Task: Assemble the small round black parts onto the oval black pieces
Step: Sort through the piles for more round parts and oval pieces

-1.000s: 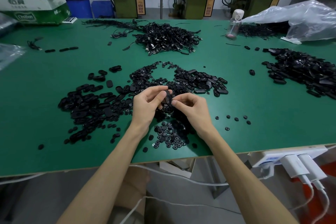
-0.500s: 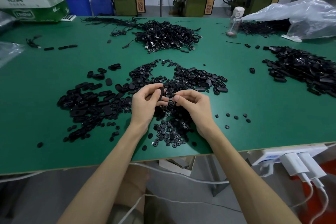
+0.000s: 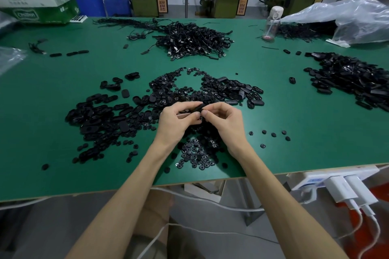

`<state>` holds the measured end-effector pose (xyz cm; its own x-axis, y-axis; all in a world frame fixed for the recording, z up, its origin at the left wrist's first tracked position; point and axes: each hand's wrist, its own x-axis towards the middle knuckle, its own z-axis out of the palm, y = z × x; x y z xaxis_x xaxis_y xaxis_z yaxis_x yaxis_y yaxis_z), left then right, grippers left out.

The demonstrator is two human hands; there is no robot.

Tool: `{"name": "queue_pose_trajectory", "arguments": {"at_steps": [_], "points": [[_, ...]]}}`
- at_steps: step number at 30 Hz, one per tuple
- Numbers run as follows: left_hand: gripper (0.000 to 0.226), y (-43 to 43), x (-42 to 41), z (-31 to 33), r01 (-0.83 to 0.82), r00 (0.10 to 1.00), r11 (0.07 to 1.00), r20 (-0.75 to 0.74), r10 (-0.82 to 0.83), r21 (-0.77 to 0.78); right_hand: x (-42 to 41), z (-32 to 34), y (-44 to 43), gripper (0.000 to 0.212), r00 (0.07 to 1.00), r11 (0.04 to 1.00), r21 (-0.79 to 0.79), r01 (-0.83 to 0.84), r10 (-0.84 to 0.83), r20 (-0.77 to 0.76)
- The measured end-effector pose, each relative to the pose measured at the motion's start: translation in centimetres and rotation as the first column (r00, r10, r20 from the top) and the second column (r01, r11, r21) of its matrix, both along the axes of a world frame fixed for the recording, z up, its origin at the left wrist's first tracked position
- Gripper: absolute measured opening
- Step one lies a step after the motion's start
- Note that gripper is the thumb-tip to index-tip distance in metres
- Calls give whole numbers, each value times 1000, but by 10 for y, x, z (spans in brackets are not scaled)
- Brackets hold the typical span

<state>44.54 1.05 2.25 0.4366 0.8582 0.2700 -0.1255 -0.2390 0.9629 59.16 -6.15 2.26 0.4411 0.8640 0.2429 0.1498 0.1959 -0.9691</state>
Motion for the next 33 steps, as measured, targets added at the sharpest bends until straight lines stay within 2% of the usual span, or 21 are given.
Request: {"name": "queue_pose_trajectory", "arguments": {"at_steps": [9,18,24,33], "points": [[23,1,-3,-1,-43,999,999,-5,43,-19,0,0,0,4,996,999,-15,30,-28,86],[22,0,-2,1,-2,1000,1000,17,2,-25,-3,1,-2,6,987,997,0,80,-80,137],[22,0,-2,0,5,1000,1000,8,-4,-23,-4,4,-3,5,989,997,0,75,-74,126],[19,-2,-2,2,14,999,999,29,-13,-51,-10,9,-7,5,962,992,3,128,-125,244]]}}
